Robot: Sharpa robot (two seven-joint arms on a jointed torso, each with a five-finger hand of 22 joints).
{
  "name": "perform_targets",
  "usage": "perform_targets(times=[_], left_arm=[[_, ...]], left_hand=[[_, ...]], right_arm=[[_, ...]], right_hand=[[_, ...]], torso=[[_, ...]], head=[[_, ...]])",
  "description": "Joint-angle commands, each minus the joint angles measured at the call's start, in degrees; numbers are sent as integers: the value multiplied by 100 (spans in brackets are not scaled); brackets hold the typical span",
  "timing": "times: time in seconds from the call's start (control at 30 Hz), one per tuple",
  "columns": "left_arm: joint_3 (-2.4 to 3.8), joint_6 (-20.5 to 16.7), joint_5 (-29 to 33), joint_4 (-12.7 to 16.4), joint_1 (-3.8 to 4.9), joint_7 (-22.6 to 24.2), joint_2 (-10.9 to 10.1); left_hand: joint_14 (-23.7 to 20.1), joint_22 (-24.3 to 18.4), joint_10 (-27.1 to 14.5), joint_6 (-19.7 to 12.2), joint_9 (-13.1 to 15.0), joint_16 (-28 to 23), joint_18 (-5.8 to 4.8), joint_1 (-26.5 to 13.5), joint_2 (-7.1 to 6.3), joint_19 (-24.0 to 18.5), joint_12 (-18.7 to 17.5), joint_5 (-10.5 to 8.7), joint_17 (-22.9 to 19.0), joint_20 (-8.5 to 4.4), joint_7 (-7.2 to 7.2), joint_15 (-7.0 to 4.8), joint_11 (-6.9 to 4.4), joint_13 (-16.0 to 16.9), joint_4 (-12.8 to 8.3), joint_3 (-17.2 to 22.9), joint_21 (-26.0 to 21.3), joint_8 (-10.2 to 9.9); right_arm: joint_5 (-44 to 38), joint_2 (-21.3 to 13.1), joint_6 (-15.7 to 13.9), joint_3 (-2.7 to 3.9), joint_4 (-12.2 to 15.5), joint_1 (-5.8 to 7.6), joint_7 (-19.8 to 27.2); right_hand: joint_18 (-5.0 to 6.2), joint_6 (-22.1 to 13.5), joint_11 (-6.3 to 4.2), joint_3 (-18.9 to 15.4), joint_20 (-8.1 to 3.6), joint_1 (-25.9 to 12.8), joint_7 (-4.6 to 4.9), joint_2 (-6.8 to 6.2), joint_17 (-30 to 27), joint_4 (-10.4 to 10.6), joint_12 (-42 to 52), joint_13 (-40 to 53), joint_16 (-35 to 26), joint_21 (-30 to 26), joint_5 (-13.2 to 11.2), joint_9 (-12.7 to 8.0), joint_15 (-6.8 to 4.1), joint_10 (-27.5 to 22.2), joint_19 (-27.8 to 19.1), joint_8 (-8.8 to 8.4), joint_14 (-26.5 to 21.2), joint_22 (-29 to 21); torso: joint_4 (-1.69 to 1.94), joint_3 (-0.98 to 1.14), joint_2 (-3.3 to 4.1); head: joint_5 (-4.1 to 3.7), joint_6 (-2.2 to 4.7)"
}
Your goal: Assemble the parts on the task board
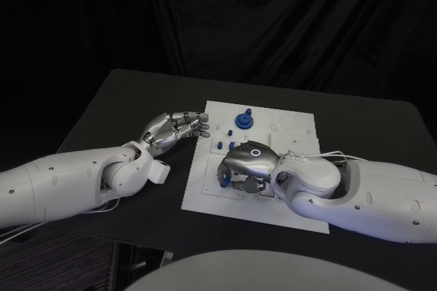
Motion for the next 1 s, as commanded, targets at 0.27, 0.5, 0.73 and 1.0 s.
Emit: perform_targets(times=[0.27,0.5,0.73,1.0], left_arm=[[4,88,16,7,-22,371,1],[4,90,16,8,-27,345,2],[4,91,16,6,-30,324,7],[4,97,16,2,-31,303,16]], left_hand=[[-33,7,-32,-4,-6,41,-70,-8,61,-35,37,-9,-2,-14,37,-2,-5,-9,-5,41,-36,33],[-36,7,-33,-5,-8,42,-71,-14,62,-36,39,-13,-2,-14,39,-1,-4,-9,-3,43,-37,34],[-40,8,-34,-6,-9,44,-72,-20,64,-38,41,-21,-2,-15,41,-1,-1,-8,-1,46,-37,36],[-40,8,-34,-6,-9,44,-72,-20,64,-38,41,-21,-2,-15,41,-1,-1,-8,-1,46,-37,36]], right_arm=[[-47,-68,129,-16,84,-32,-175],[-47,-70,259,-16,90,-31,-263],[-47,-12,316,-16,35,-31,-301],[-46,55,304,-16,-8,-31,-280]], right_hand=[[-29,119,0,-2,-8,-82,72,54,7,-31,-24,12,-20,-4,11,61,-20,31,-36,34,38,843],[-18,82,9,-1,-6,-122,68,53,-41,-30,-57,18,-53,-67,-29,102,-14,-1,-63,22,19,825],[-2,-492,110,72,46,-184,184,39,-115,-50,-181,42,-114,-195,-122,35,69,-161,-133,-344,-27,790],[38,-1611,347,53,228,-420,0,-142,-266,104,-375,49,-221,-452,-489,-398,269,-843,-265,-987,-134,724]], torso=[[-1,1,0],[2,-2,-1],[3,-3,-1],[3,-3,0]], head=[[-7,-1],[-6,-1],[-11,-1],[-13,-1]])
